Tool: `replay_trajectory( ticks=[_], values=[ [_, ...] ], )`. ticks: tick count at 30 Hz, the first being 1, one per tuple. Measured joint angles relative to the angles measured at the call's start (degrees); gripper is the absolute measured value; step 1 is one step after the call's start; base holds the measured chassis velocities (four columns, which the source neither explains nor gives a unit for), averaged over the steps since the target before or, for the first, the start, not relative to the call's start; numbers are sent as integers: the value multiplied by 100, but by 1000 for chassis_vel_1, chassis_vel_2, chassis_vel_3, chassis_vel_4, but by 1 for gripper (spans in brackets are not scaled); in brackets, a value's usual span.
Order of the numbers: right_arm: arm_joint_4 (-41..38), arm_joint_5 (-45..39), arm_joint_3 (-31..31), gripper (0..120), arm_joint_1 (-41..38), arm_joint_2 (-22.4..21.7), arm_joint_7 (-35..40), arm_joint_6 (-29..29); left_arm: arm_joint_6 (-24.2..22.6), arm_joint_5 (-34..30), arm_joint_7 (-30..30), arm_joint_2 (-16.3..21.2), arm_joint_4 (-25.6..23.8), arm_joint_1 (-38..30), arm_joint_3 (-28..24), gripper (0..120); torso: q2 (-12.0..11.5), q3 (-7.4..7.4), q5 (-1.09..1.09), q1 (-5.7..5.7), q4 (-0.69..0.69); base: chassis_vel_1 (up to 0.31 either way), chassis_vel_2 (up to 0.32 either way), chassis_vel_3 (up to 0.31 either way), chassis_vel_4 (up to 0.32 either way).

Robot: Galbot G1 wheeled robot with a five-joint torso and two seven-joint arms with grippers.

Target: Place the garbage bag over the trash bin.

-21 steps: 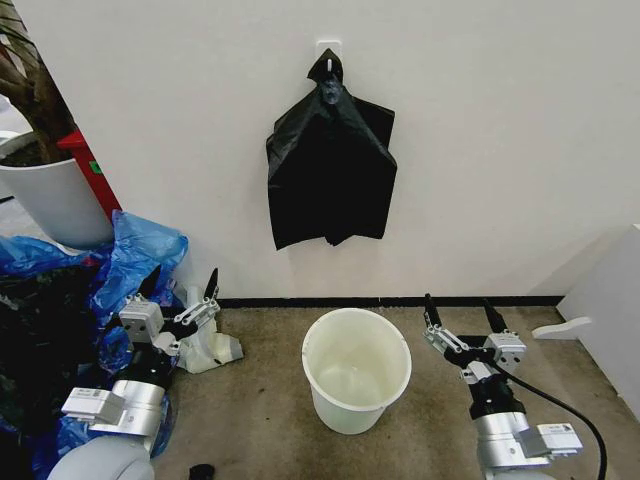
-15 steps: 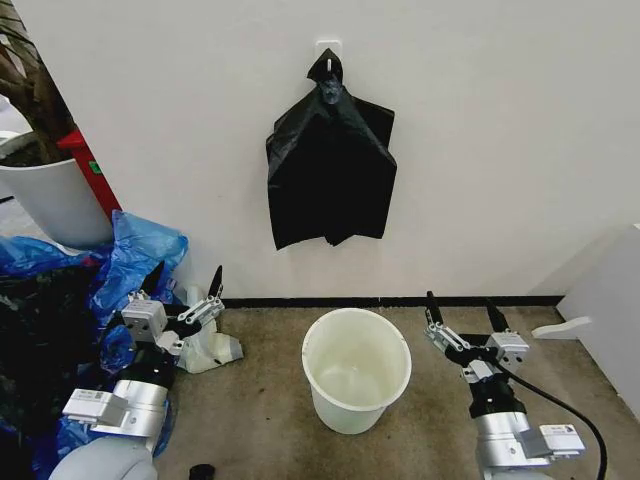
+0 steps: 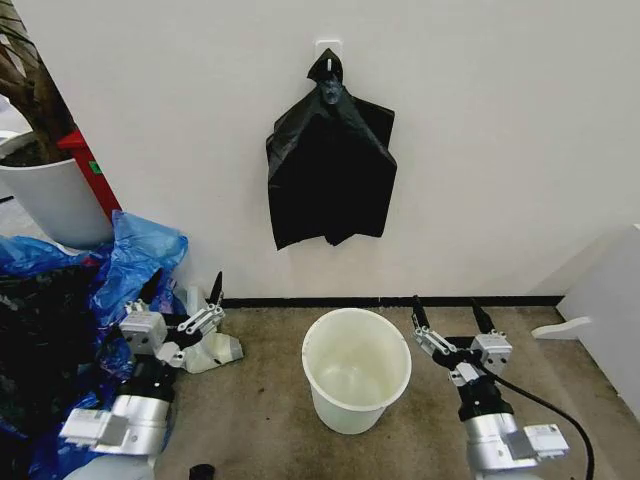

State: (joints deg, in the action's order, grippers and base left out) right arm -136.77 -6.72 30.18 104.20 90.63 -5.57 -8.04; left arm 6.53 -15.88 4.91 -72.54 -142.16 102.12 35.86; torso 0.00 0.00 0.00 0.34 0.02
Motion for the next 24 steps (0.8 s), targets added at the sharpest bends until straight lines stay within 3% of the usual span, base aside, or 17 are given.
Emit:
replay_trajectory(
  ticks=[14, 24],
  values=[
    [-119, 103, -190, 100, -110, 32, 70, 144, -294, -179, -6, 124, -63, -132, 2, 100, 0, 0, 0, 0, 0, 0, 0, 0, 0],
    [-76, 212, -184, 100, -106, 87, 68, 148, -202, -273, -118, 25, 36, 67, 81, 100, 0, 0, 0, 0, 0, 0, 0, 0, 0]
  ],
)
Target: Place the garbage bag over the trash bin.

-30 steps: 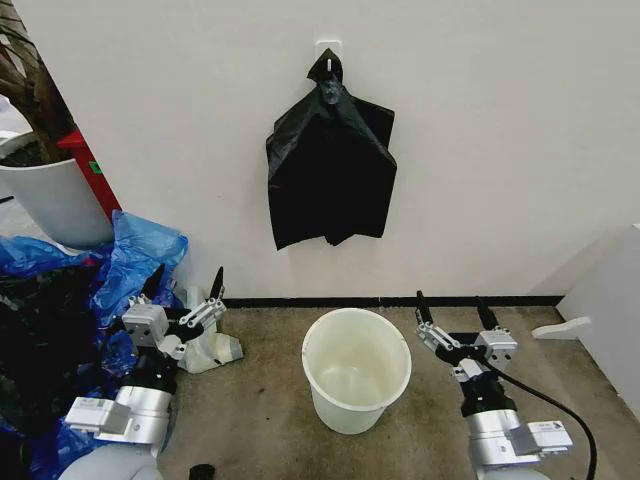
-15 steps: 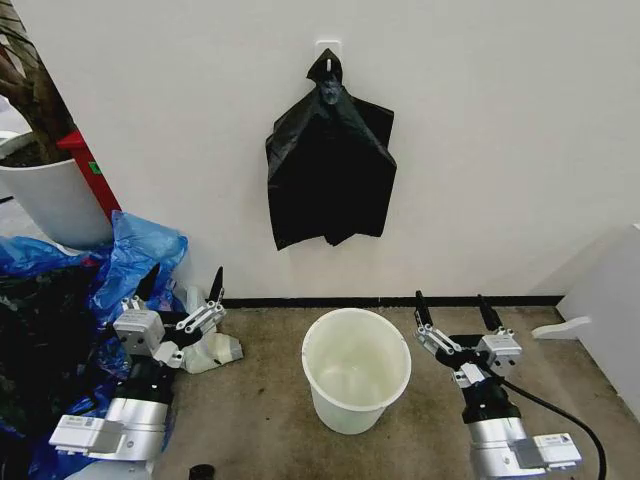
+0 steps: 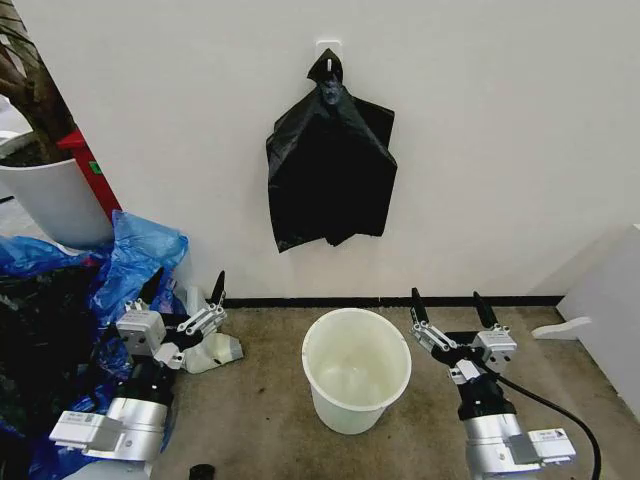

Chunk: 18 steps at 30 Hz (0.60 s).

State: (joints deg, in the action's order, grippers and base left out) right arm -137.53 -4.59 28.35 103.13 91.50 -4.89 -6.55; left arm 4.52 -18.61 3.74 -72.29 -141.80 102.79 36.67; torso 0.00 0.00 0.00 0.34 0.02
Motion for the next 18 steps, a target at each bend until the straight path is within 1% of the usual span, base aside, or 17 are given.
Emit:
replay_trajectory(
  ticks=[1, 4, 5, 7, 9, 12, 18],
  values=[
    [11, 17, 4, 100, 1, 9, -2, -12, 34, -17, -23, -5, 17, 14, 8, 100, 0, 0, 0, 0, 0, 0, 0, 0, 0],
    [53, 51, 55, 100, 49, 32, -45, -91, 375, -103, -199, -36, 175, 159, 97, 100, 0, 0, 0, 0, 0, 0, 0, 0, 0],
    [53, 51, 55, 100, 49, 32, -45, -91, 375, -103, -199, -36, 175, 159, 97, 100, 0, 0, 0, 0, 0, 0, 0, 0, 0],
    [79, 55, 106, 100, 123, 40, -128, -190, 694, -164, -319, -61, 313, 305, 255, 100, 0, 0, 0, 0, 0, 0, 0, 0, 0],
    [87, 53, 129, 100, 187, 47, -181, -255, 836, -252, -377, -80, 390, 426, 410, 100, 0, 0, 0, 0, 0, 0, 0, 0, 0],
    [117, 45, 118, 100, 269, 60, -204, -324, 924, -400, -387, -95, 470, 559, 593, 100, 0, 0, 0, 0, 0, 0, 0, 0, 0],
    [177, 6, 120, 100, 283, 62, -203, -344, 915, -385, -346, -110, 521, 601, 582, 100, 0, 0, 0, 0, 0, 0, 0, 0, 0]
  ],
)
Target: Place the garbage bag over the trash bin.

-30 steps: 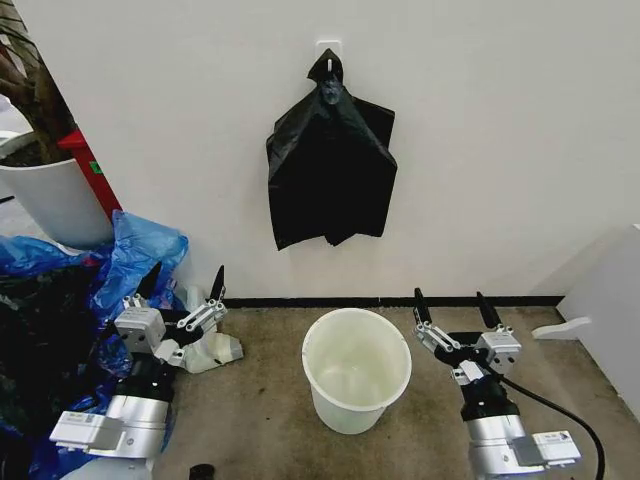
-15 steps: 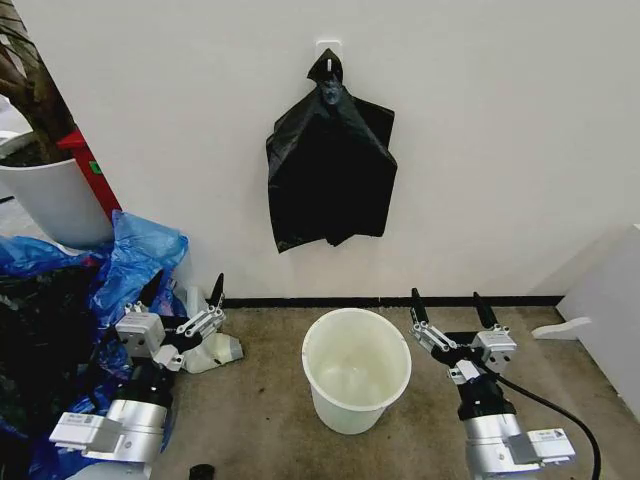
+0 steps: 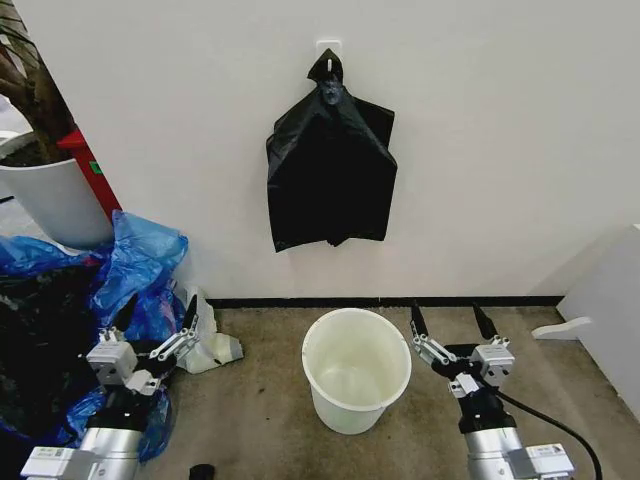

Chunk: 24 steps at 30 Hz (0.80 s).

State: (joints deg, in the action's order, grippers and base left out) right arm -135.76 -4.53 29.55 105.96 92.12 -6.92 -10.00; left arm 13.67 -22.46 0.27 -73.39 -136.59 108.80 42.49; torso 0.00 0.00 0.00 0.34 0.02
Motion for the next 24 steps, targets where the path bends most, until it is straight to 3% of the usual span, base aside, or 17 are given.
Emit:
replay_trajectory(
  ticks=[24],
  values=[
    [47, -145, 14, 100, -16, 3, 108, 40, -55, 158, 42, -124, -78, 42, -122, 100, 0, 0, 0, 0, 0, 0, 0, 0, 0]
  ],
)
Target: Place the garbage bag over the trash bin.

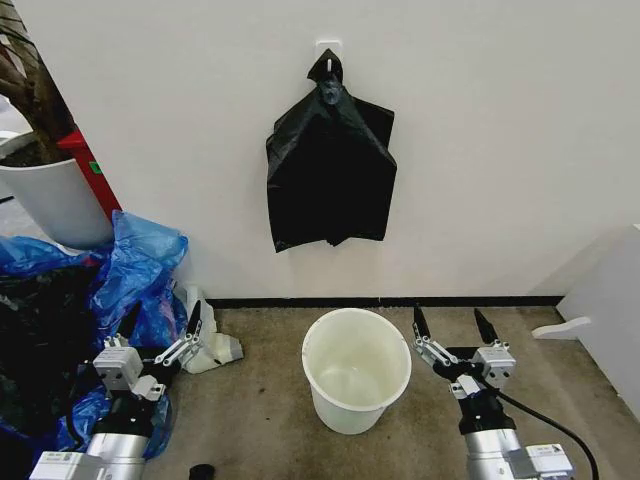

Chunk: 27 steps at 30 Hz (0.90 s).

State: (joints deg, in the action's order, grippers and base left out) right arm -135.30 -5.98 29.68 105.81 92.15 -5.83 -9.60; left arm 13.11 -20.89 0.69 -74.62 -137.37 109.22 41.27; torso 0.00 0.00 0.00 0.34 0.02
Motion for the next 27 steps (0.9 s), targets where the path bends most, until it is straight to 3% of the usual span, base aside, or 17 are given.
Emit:
replay_trajectory(
  ticks=[12, 27],
  values=[
    [-33, 0, -30, 100, -5, -1, 14, 78, 1, 2, 0, 29, -8, -34, -2, 100, 0, 0, 0, 0, 0, 0, 0, 0, 0],
    [-179, -683, -168, 100, -290, -96, 201, 591, -135, -13, 12, 84, -47, -214, 33, 100, 0, 0, 0, 0, 0, 0, 0, 0, 0]
  ],
)
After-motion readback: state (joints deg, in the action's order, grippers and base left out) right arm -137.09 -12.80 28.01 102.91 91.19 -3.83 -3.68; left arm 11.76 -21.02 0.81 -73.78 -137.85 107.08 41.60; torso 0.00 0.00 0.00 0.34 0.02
